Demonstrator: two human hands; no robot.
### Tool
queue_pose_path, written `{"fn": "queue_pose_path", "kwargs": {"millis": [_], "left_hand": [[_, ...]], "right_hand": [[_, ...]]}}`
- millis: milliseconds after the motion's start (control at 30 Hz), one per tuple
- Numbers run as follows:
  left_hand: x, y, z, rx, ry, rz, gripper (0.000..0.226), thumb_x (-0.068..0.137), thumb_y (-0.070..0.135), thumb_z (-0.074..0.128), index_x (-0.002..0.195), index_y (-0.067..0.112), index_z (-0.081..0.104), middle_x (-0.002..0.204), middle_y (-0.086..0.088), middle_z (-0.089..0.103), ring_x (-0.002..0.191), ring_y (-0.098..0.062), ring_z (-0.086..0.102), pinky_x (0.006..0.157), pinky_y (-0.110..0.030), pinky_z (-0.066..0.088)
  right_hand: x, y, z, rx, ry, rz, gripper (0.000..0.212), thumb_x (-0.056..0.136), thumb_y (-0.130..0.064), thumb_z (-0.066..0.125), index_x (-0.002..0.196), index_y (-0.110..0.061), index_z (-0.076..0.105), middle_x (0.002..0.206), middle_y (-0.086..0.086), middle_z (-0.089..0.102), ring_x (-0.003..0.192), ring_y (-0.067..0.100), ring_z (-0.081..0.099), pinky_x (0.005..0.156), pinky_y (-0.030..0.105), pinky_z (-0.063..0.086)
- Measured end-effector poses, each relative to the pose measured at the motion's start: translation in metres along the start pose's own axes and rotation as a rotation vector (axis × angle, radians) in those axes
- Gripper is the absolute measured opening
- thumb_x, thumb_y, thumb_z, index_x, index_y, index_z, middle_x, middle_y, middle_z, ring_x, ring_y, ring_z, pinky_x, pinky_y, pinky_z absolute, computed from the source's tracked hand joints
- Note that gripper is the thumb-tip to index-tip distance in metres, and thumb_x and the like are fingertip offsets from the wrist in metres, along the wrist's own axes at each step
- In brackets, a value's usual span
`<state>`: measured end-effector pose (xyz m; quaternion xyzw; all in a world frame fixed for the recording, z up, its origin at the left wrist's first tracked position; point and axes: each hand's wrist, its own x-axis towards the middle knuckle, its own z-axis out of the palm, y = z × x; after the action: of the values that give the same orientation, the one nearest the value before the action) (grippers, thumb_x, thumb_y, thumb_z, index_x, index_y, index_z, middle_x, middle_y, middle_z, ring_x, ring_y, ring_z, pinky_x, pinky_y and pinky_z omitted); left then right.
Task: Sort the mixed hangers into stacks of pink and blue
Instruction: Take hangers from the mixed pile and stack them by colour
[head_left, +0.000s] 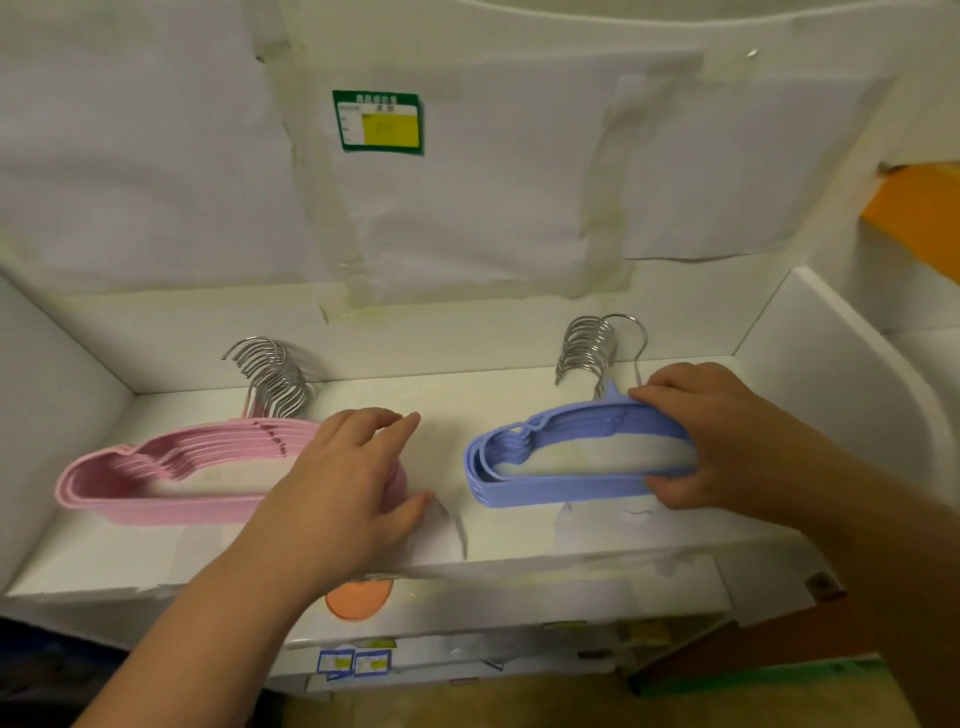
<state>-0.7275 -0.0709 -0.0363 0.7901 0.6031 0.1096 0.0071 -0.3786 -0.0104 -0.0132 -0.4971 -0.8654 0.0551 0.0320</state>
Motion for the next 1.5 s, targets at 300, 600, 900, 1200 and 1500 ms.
{"fn": "queue_pose_path", "kwargs": {"millis": [300, 600, 900, 1200, 1500], "left_hand": [[-0.017, 0.016, 0.0, -0.004, 0.027, -0.154, 0.077, 0.073, 0.06, 0.045, 0.137, 0.018, 0.051, 0.125, 0.002, 0.055, 0.117, -0.02, 0.046, 0.1, -0.029, 0.035], [-0.028, 0.025, 0.002, -0.009, 0.044, -0.264, 0.072, 0.08, 0.052, 0.063, 0.143, 0.026, 0.042, 0.136, 0.007, 0.046, 0.129, -0.014, 0.035, 0.106, -0.03, 0.032], [-0.056, 0.014, -0.006, 0.026, 0.051, -0.35, 0.073, 0.079, 0.048, 0.066, 0.144, 0.027, 0.04, 0.141, 0.004, 0.043, 0.132, -0.016, 0.032, 0.108, -0.035, 0.032], [-0.098, -0.062, -0.022, 0.037, 0.059, -0.454, 0.077, 0.08, 0.046, 0.069, 0.147, 0.029, 0.034, 0.148, 0.006, 0.036, 0.136, -0.015, 0.029, 0.111, -0.032, 0.027], [-0.089, -0.171, -0.031, 0.054, -0.088, -0.426, 0.097, 0.072, 0.041, 0.078, 0.151, 0.027, 0.022, 0.155, -0.002, 0.023, 0.141, -0.024, 0.023, 0.114, -0.042, 0.029]], "right_hand": [[0.016, 0.002, 0.012, 0.097, 0.052, -0.099, 0.077, 0.064, -0.06, 0.059, 0.131, -0.021, 0.052, 0.117, -0.01, 0.048, 0.108, 0.013, 0.041, 0.094, 0.035, 0.045], [0.019, 0.002, 0.014, 0.04, 0.004, -0.085, 0.089, 0.065, -0.07, 0.056, 0.139, -0.023, 0.044, 0.127, -0.004, 0.042, 0.116, 0.019, 0.041, 0.1, 0.035, 0.042], [0.018, -0.033, 0.012, 0.135, 0.219, -0.229, 0.063, 0.081, -0.056, 0.059, 0.134, -0.023, 0.051, 0.128, -0.009, 0.05, 0.115, 0.013, 0.044, 0.095, 0.028, 0.039], [0.055, -0.119, 0.024, 0.172, 0.139, -0.287, 0.05, 0.082, -0.05, 0.054, 0.126, -0.026, 0.054, 0.115, -0.01, 0.054, 0.105, 0.015, 0.051, 0.09, 0.029, 0.044], [0.105, -0.211, 0.043, 0.096, -0.123, -0.16, 0.074, 0.081, -0.064, 0.058, 0.141, -0.029, 0.032, 0.139, -0.007, 0.042, 0.124, 0.016, 0.041, 0.102, 0.035, 0.04]]}}
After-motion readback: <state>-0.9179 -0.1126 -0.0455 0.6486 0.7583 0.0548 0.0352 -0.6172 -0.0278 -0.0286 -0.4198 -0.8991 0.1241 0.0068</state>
